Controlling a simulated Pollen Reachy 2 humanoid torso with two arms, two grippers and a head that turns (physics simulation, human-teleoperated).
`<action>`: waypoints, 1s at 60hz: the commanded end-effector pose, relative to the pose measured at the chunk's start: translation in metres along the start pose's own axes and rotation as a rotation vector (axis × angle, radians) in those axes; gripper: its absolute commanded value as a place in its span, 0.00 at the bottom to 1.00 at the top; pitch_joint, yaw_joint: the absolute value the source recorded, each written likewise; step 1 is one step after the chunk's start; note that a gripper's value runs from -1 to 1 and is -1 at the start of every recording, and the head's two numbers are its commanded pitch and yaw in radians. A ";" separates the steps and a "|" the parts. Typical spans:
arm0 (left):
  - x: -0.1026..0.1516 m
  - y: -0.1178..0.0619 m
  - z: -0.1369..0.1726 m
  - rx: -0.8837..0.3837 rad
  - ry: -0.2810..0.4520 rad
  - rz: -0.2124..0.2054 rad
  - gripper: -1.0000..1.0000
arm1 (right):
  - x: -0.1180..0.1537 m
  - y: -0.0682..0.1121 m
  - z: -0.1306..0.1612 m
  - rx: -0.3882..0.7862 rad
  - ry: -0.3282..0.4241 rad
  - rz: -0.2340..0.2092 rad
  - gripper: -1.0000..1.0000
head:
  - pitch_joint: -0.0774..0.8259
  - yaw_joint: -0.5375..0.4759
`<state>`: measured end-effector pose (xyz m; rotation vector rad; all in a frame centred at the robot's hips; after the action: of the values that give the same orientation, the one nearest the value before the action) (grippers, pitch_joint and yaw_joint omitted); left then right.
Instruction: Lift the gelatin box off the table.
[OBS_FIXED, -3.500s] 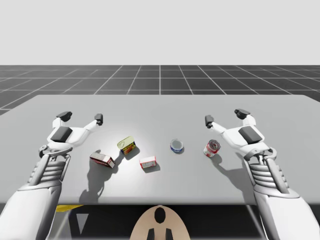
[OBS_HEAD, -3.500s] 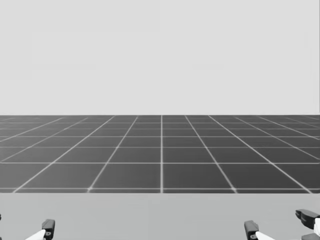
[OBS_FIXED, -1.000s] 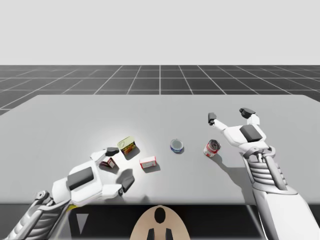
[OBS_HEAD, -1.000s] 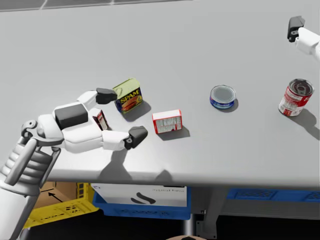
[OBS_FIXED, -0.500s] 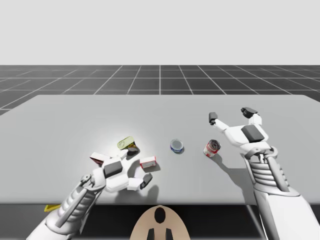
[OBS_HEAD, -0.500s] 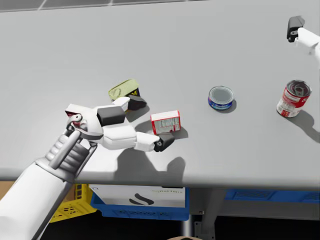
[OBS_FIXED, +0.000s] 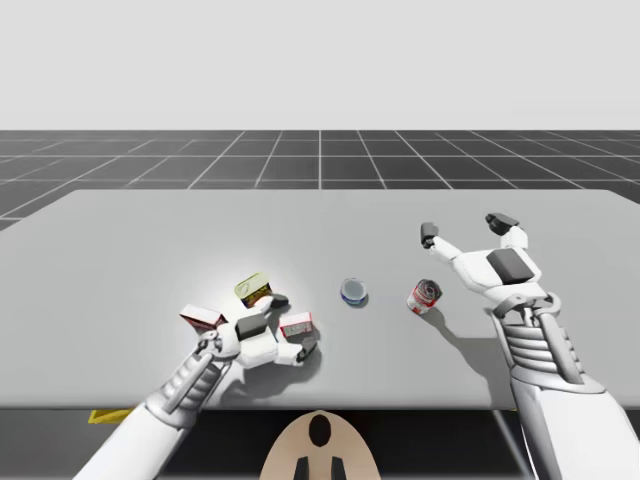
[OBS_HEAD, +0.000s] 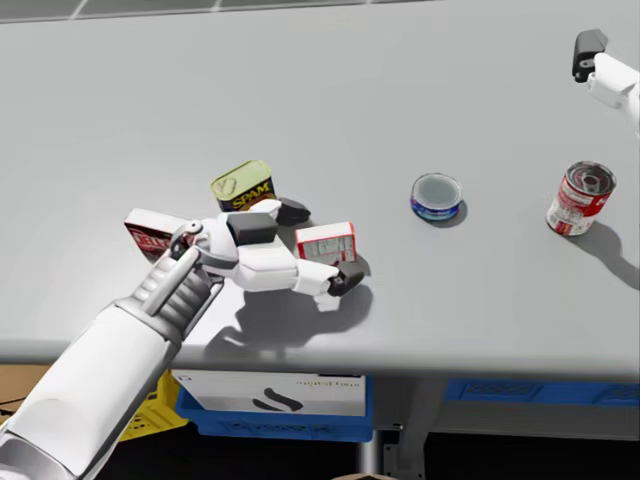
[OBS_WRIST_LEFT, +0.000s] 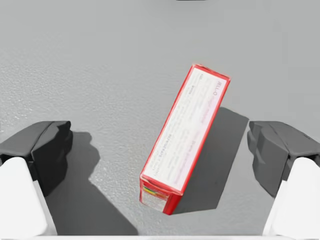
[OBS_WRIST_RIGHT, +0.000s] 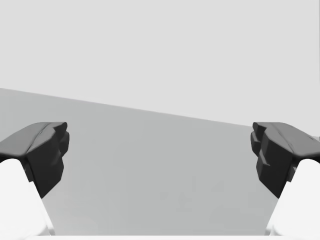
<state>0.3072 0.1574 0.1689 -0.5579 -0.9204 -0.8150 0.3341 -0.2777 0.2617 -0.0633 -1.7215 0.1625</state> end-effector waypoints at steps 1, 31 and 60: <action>-0.005 0.001 -0.004 -0.003 0.017 -0.003 0.53 | 0.001 -0.001 0.000 -0.002 -0.003 -0.002 0.00 | 0.93 0.63; -0.009 -0.001 0.004 -0.031 0.007 -0.029 1.00 | -0.001 -0.001 0.000 -0.006 0.002 -0.003 0.00 | 0.61 0.62; 0.041 -0.007 0.050 0.025 -0.106 -0.096 1.00 | -0.004 -0.002 -0.002 -0.007 0.019 0.000 0.00 | 0.49 0.64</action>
<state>0.2934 0.1684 0.1932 -0.5643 -0.9667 -0.8594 0.3357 -0.2801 0.2587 -0.0597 -1.7041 0.1649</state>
